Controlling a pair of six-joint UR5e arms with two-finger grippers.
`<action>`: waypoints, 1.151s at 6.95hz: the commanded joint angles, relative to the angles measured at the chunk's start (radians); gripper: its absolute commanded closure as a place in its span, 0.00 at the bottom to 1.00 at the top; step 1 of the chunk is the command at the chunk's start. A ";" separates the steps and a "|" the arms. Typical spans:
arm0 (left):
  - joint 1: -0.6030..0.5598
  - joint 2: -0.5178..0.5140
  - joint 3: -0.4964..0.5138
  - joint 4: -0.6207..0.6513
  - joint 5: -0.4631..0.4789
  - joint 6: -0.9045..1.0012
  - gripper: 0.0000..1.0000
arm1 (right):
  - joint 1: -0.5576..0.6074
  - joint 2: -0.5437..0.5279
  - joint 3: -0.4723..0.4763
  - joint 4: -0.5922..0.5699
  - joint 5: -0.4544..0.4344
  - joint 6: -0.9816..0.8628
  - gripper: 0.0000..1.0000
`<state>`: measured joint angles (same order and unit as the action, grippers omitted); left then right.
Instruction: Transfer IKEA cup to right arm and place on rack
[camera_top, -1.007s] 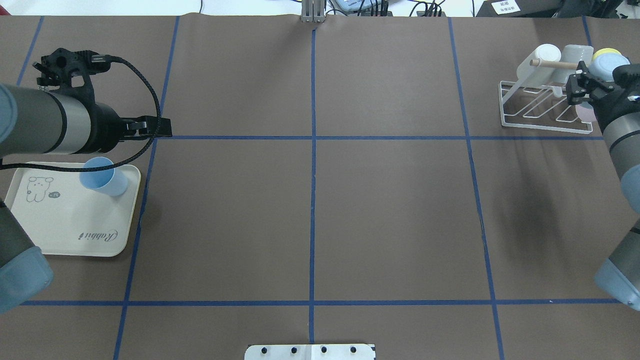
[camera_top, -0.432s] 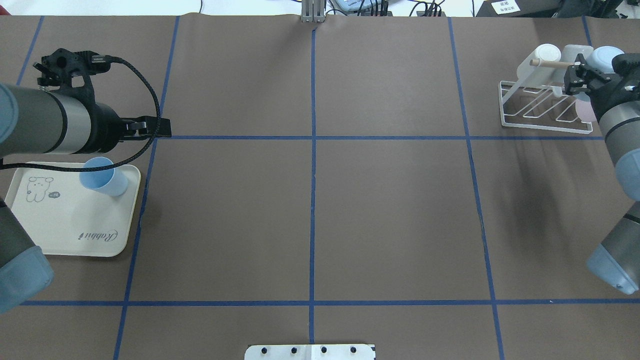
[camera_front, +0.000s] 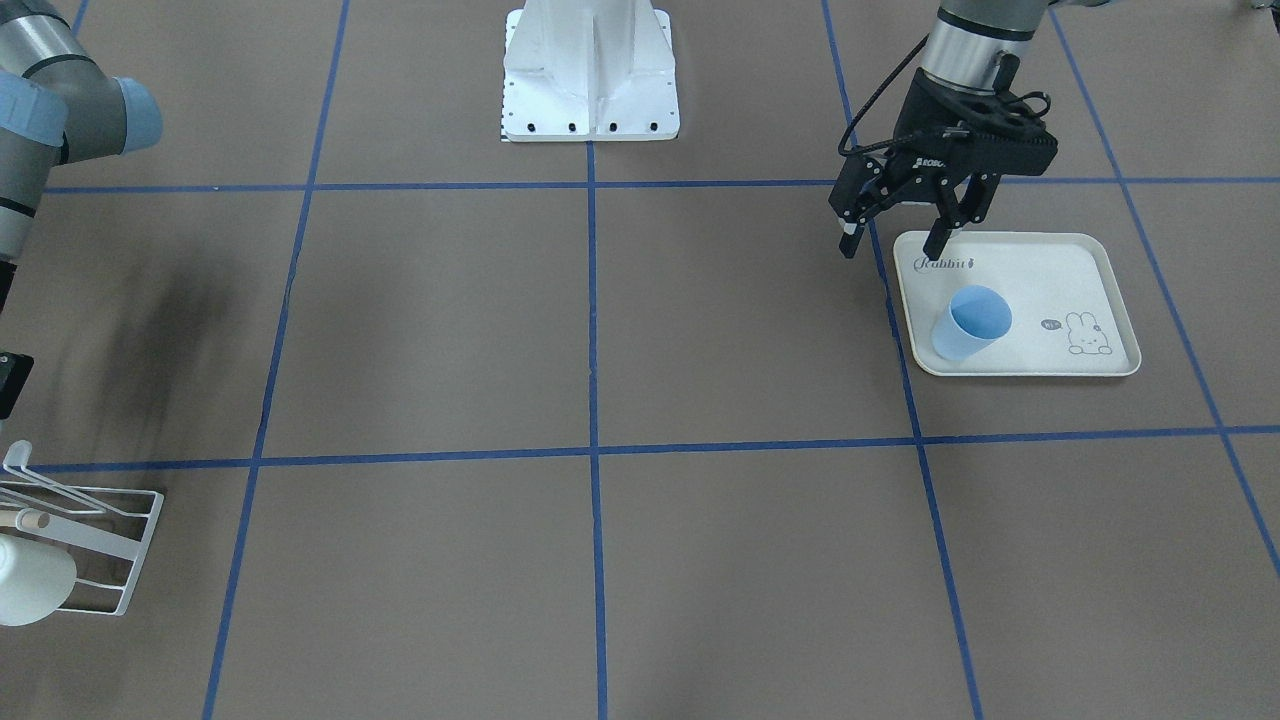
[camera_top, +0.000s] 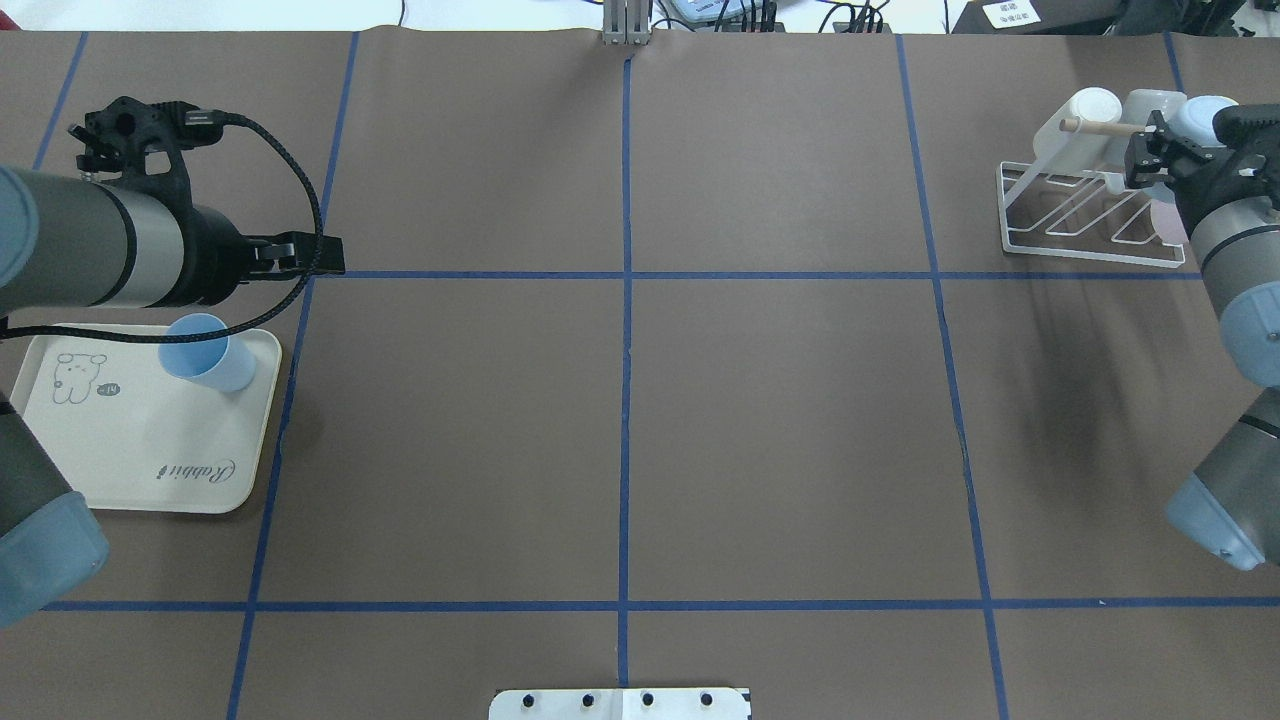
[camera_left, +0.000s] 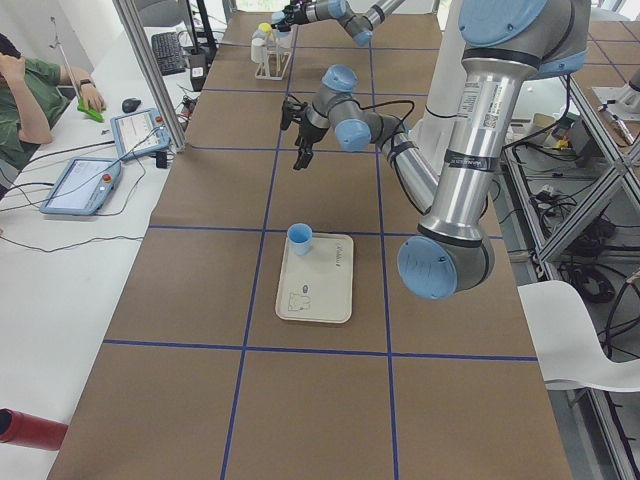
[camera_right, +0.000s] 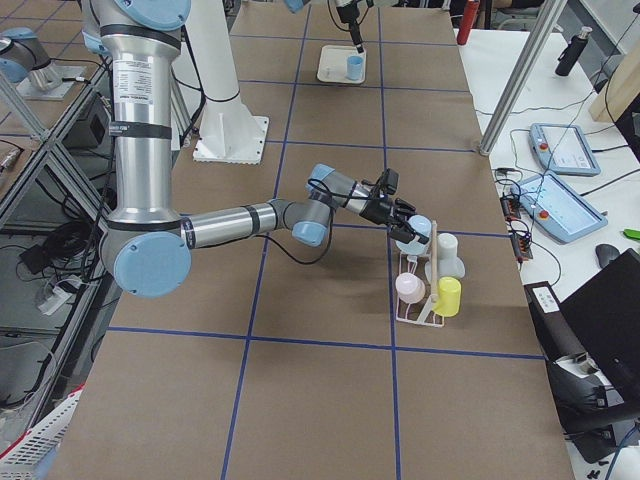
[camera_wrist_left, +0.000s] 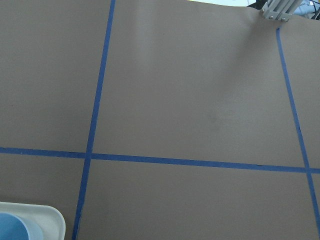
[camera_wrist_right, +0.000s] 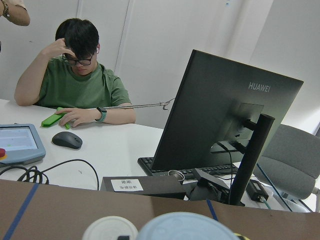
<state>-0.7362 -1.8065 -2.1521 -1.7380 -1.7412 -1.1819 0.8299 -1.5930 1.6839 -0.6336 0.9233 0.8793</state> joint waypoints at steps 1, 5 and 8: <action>0.001 -0.005 0.000 -0.002 0.000 -0.002 0.00 | 0.005 0.001 -0.021 0.002 0.009 0.001 1.00; 0.004 -0.008 -0.002 -0.002 0.000 -0.010 0.00 | 0.005 0.002 -0.029 0.002 0.011 0.010 1.00; 0.006 -0.010 0.003 -0.002 0.000 -0.010 0.00 | 0.005 0.013 -0.049 0.002 0.011 0.013 1.00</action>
<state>-0.7308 -1.8160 -2.1514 -1.7385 -1.7411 -1.1925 0.8344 -1.5864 1.6417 -0.6320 0.9341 0.8918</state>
